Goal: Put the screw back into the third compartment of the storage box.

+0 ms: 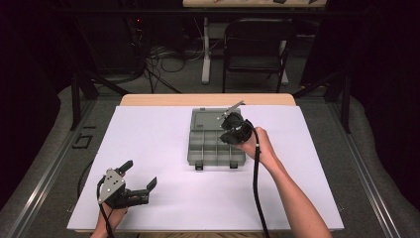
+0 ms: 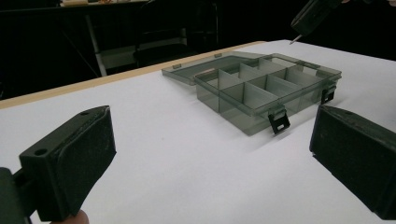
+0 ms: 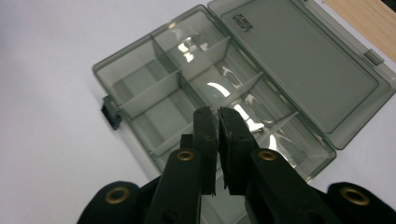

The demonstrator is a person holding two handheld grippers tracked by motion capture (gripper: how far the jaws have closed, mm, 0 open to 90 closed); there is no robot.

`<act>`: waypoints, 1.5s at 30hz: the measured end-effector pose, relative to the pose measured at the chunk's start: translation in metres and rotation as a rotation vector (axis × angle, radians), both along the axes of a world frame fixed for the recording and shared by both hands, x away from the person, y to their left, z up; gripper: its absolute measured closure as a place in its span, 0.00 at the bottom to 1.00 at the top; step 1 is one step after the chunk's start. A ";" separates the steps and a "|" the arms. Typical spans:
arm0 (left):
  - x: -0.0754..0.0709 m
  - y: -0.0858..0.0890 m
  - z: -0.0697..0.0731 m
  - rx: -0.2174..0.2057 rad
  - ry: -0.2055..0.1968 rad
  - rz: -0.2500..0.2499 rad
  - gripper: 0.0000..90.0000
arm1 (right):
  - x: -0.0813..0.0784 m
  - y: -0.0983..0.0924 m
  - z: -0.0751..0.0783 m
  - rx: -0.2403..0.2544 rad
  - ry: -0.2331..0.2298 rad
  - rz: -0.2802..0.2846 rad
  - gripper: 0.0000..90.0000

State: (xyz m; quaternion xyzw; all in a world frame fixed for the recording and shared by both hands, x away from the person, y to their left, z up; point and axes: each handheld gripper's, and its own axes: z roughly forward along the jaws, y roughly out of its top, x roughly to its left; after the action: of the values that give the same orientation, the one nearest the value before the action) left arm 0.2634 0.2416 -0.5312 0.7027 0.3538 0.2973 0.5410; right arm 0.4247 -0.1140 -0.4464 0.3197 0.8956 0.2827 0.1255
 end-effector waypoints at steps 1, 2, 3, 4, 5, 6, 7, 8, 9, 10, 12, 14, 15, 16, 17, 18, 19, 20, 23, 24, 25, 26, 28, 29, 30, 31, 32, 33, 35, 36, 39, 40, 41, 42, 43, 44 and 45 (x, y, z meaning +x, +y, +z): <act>0.000 0.000 0.000 0.002 -0.001 -0.001 0.00 | 0.003 0.000 0.000 -0.016 0.003 -0.001 0.96; 0.000 0.000 0.000 0.002 -0.001 -0.001 0.00 | 0.005 0.000 -0.002 -0.016 -0.003 -0.009 0.96; 0.000 0.000 0.000 0.005 0.000 -0.003 0.00 | 0.007 0.001 -0.003 -0.018 0.003 -0.023 0.96; 0.000 0.000 0.000 0.000 0.000 -0.002 0.00 | 0.010 0.001 -0.004 -0.026 0.002 -0.022 0.96; 0.000 0.000 0.000 0.001 -0.001 -0.002 0.00 | 0.012 0.001 -0.005 -0.031 0.001 -0.022 0.96; 0.000 0.000 0.000 0.001 -0.001 -0.001 0.00 | 0.014 0.002 -0.007 -0.035 0.006 -0.037 0.96; 0.000 0.001 0.000 0.001 0.003 -0.001 0.00 | 0.016 0.002 -0.007 -0.047 0.004 -0.035 0.96; 0.000 0.001 0.000 0.002 0.002 -0.001 0.00 | 0.018 0.002 -0.009 -0.047 0.008 -0.039 0.96; 0.000 0.001 0.000 0.002 0.002 -0.002 0.00 | 0.019 0.003 -0.011 -0.047 0.002 -0.048 0.96; 0.000 0.001 0.000 0.002 0.002 -0.002 0.00 | 0.021 0.004 -0.012 -0.054 0.002 -0.048 0.96; 0.000 0.001 0.000 0.002 0.004 -0.005 0.00 | 0.024 0.005 -0.015 -0.058 0.001 -0.050 0.96; 0.000 0.001 0.000 0.003 0.001 -0.006 0.00 | 0.026 0.006 -0.017 -0.065 0.011 -0.064 0.96; 0.000 0.001 0.000 0.002 0.000 -0.005 0.00 | 0.028 0.006 -0.018 -0.070 0.003 -0.056 0.96; 0.000 0.001 0.000 0.003 0.000 -0.005 0.00 | 0.029 0.006 -0.019 -0.074 0.003 -0.060 0.96; 0.000 0.001 0.000 0.001 0.001 -0.004 0.00 | 0.030 0.007 -0.021 -0.074 0.007 -0.064 0.96; 0.000 0.001 0.000 0.000 0.002 -0.004 0.00 | 0.031 0.007 -0.022 -0.075 0.012 -0.063 0.96; 0.000 0.001 0.000 0.000 0.002 -0.004 0.00 | 0.031 0.008 -0.024 -0.070 0.024 -0.081 0.96; 0.000 0.001 0.000 -0.001 0.003 -0.004 0.00 | 0.034 0.007 -0.025 -0.075 0.019 -0.065 0.96; 0.000 0.000 0.000 0.003 0.002 -0.009 0.00 | 0.036 0.008 -0.029 -0.085 0.030 -0.069 0.96; 0.001 0.000 0.000 0.001 -0.001 -0.007 0.00 | 0.037 0.009 -0.030 -0.086 0.034 -0.076 0.96; 0.001 0.000 0.000 0.002 -0.001 -0.007 0.00 | 0.039 0.009 -0.031 -0.098 0.035 -0.068 0.96; 0.001 0.000 0.000 0.003 0.002 -0.009 0.00 | 0.040 0.009 -0.033 -0.102 0.035 -0.071 0.96; 0.001 0.001 0.000 0.003 0.004 -0.009 0.00 | 0.042 0.009 -0.036 -0.103 0.048 -0.080 0.96; 0.001 0.001 0.000 0.003 0.004 -0.010 0.00 | 0.043 0.009 -0.037 -0.100 0.056 -0.082 0.95; 0.001 0.001 0.000 0.003 0.005 -0.010 0.00 | 0.043 0.009 -0.038 -0.092 0.061 -0.086 0.92; 0.001 0.001 0.000 0.003 0.005 -0.010 0.00 | 0.044 0.008 -0.039 -0.087 0.059 -0.090 0.86; 0.001 0.001 0.000 0.000 0.003 -0.009 0.00 | 0.044 0.008 -0.039 -0.080 0.059 -0.093 0.83; 0.001 0.001 0.000 -0.003 0.001 -0.008 0.00 | 0.043 0.007 -0.038 -0.068 0.061 -0.097 0.79; 0.001 0.001 0.000 -0.003 0.000 -0.005 0.00 | 0.043 0.004 -0.038 -0.061 0.053 -0.082 0.77; 0.000 0.001 0.000 -0.004 -0.001 -0.005 0.00 | 0.041 0.004 -0.037 -0.049 0.055 -0.099 0.75; 0.000 0.001 0.000 0.002 0.002 -0.010 0.00 | 0.039 -0.001 -0.034 -0.027 0.040 -0.080 0.70; 0.000 0.001 0.000 0.002 0.001 -0.010 0.00 | 0.036 -0.002 -0.033 -0.012 0.043 -0.090 0.66; 0.000 0.001 0.000 0.002 0.001 -0.010 0.00 | 0.035 -0.005 -0.032 -0.005 0.037 -0.084 0.64; 0.000 0.001 0.000 0.001 0.002 -0.010 0.00 | 0.032 -0.007 -0.030 0.011 0.039 -0.085 0.61; 0.000 0.001 0.000 -0.002 0.000 -0.007 0.00 | 0.029 -0.008 -0.030 0.032 0.034 -0.100 0.57; 0.000 0.001 0.000 -0.001 0.001 -0.007 0.00 | 0.026 -0.012 -0.029 0.043 0.026 -0.089 0.55; 0.000 0.001 0.000 -0.001 -0.001 -0.007 0.00 | 0.022 -0.015 -0.028 0.069 0.021 -0.092 0.52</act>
State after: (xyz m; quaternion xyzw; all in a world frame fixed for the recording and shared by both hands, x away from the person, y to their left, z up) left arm 0.2633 0.2425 -0.5314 0.7035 0.3515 0.2956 0.5424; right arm 0.4472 -0.1290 -0.4742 0.3675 0.8710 0.3040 0.1179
